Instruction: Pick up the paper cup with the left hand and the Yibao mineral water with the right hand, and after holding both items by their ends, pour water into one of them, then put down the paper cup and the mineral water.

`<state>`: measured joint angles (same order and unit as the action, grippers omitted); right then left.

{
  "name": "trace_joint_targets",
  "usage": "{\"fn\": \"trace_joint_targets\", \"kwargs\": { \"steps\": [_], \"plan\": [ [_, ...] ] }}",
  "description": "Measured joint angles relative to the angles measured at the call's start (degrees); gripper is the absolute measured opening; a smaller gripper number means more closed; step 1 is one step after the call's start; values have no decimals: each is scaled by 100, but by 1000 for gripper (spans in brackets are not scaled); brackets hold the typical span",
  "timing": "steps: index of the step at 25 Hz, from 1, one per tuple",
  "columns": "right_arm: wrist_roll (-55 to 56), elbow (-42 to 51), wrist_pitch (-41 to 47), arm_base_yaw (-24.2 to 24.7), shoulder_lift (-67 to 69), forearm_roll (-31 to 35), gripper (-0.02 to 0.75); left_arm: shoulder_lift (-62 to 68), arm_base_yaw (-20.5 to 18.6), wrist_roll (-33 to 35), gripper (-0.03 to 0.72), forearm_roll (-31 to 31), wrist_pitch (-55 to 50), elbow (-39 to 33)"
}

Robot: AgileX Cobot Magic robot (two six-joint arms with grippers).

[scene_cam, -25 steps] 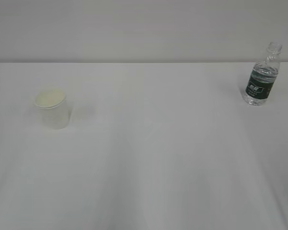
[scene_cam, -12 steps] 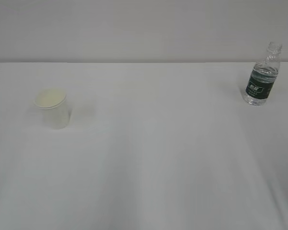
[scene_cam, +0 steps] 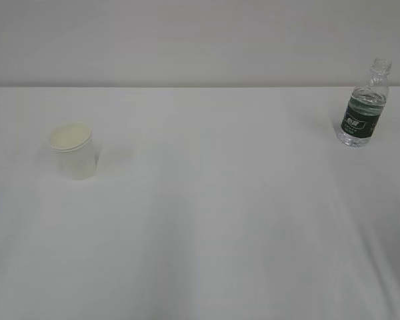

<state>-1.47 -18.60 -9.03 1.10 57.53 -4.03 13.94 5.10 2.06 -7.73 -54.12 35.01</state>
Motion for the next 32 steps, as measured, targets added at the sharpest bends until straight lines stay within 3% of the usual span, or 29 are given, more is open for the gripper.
{"fn": "trace_joint_targets", "kwargs": {
  "steps": [5, 15, 32],
  "plan": [
    [0, 0, -225, 0, 234, 0, 559, 0, 0, 0, 538, 0, 0, 0],
    [80, 558, -1842, 0, 397, -5, 558, 0, 0, 0, 538, 0, 0, 0],
    [359, 1071, -3344, 0, 1040, -62, 558, 0, 0, 1, 538, 0, -39, 0]
  ]
}}
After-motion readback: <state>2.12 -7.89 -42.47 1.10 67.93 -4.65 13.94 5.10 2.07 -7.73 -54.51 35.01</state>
